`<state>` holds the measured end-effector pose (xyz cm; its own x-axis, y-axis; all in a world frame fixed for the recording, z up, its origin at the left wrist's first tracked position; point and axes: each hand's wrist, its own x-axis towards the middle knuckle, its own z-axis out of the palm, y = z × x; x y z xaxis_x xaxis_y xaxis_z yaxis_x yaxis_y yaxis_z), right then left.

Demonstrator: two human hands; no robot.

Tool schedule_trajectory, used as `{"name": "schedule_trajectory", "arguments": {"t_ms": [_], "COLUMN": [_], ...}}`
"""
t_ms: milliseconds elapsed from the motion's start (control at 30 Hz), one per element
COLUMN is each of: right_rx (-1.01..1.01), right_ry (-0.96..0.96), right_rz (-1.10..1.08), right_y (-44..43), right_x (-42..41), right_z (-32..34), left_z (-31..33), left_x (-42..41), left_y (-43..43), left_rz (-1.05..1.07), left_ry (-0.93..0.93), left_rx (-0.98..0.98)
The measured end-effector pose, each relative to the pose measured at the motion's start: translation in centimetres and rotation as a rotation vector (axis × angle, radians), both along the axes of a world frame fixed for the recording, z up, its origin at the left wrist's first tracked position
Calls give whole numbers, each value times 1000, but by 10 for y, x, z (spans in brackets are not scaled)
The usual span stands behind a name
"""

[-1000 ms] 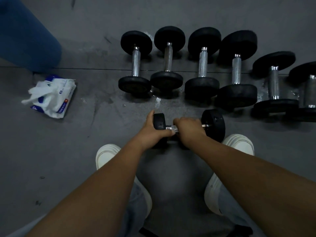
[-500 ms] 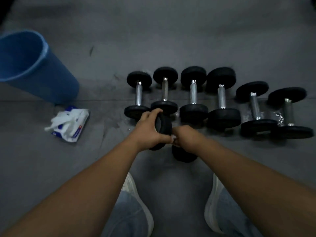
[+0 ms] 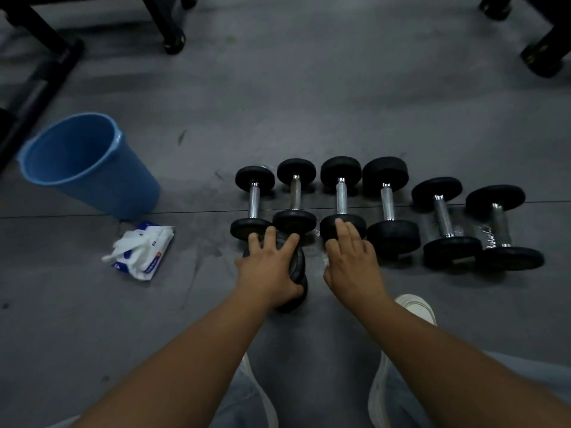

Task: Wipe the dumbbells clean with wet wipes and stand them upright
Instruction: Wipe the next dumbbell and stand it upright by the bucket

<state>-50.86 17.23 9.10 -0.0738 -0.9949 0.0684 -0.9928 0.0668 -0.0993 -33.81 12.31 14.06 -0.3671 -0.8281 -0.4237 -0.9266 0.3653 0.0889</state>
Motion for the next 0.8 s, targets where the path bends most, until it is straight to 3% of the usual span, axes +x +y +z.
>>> {"name": "schedule_trajectory", "arguments": {"t_ms": [267, 800], "right_rx": [107, 43], "right_ry": [93, 59], "right_rz": [11, 47], "right_y": [15, 18], "right_x": [-9, -9], "right_z": [-1, 45], "left_z": [-4, 7], "left_x": [-5, 13], "left_y": [13, 1], "left_rz": [-67, -89], "left_ry": [-95, -62], "left_rx": [3, 33]}}
